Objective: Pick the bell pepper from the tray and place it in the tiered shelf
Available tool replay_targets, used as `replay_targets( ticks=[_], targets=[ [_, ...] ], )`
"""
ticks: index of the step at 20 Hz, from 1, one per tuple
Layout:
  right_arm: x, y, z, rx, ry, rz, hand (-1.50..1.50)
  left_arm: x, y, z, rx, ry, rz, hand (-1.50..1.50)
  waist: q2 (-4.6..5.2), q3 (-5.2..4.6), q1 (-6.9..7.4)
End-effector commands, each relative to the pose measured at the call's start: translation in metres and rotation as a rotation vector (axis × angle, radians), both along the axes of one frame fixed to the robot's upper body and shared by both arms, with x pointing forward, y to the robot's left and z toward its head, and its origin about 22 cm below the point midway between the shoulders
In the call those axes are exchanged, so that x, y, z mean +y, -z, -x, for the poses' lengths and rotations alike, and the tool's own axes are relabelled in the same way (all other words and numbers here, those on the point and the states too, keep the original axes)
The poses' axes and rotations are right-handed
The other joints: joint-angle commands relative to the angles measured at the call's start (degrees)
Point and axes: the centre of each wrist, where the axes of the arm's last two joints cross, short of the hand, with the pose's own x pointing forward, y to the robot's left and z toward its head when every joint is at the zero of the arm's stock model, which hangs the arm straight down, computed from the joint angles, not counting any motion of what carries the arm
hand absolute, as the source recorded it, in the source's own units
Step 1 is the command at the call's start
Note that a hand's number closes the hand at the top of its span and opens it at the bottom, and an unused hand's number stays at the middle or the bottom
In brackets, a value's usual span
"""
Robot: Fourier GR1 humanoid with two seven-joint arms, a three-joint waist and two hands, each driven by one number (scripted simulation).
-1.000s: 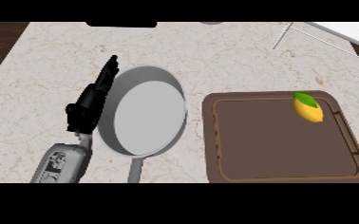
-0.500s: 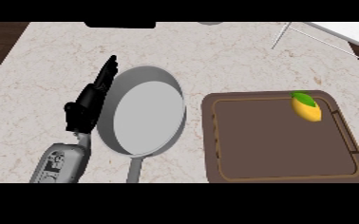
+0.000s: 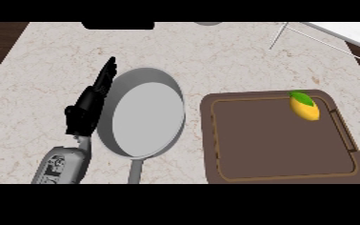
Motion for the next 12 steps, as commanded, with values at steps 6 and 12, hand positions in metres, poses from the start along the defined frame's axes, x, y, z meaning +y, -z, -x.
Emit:
replay_targets(
  ticks=[6, 12],
  targets=[
    [0.002, -0.054, 0.015, -0.281, -0.025, -0.024, -1.50, -0.005, 0.020, 0.010, 0.086, -0.016, 0.022, 0.00, 0.03, -0.29, -0.62],
    [-0.003, -0.082, 0.035, -0.421, 0.057, -0.071, -1.50, 0.016, 0.020, 0.016, 0.081, -0.031, 0.002, 0.00, -0.41, -0.39, -1.57]
  ],
)
